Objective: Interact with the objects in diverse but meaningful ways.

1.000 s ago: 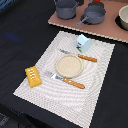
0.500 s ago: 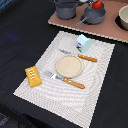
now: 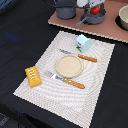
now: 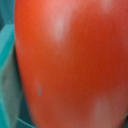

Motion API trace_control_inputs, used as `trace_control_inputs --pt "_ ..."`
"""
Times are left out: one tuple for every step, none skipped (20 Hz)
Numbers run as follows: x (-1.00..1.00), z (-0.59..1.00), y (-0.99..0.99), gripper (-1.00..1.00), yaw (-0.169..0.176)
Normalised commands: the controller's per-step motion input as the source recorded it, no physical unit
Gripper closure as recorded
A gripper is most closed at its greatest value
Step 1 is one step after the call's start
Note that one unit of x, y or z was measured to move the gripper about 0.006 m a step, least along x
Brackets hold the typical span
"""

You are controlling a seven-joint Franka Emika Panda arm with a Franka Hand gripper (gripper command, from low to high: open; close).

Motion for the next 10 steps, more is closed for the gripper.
trace_control_inputs --pt "0.20 0.92 0.63 -1.00 -0.060" --pt "0.19 0.91 0.63 -1.00 -0.062" --pt "0.16 0.92 0.62 -1.00 -0.060" --pt "0.09 0.91 0.58 -1.00 -0.056" --pt "0.00 0.83 0.41 -1.00 -0.035" --pt "0.00 0.79 0.24 -1.00 -0.031" --pt "0.00 0.81 0.06 -1.00 -0.027" --pt "0.00 0.78 0.00 -1.00 -0.027" --pt "0.00 0.77 -0.21 -1.00 -0.011" --pt "-0.06 0.73 -0.38 -1.00 -0.003"
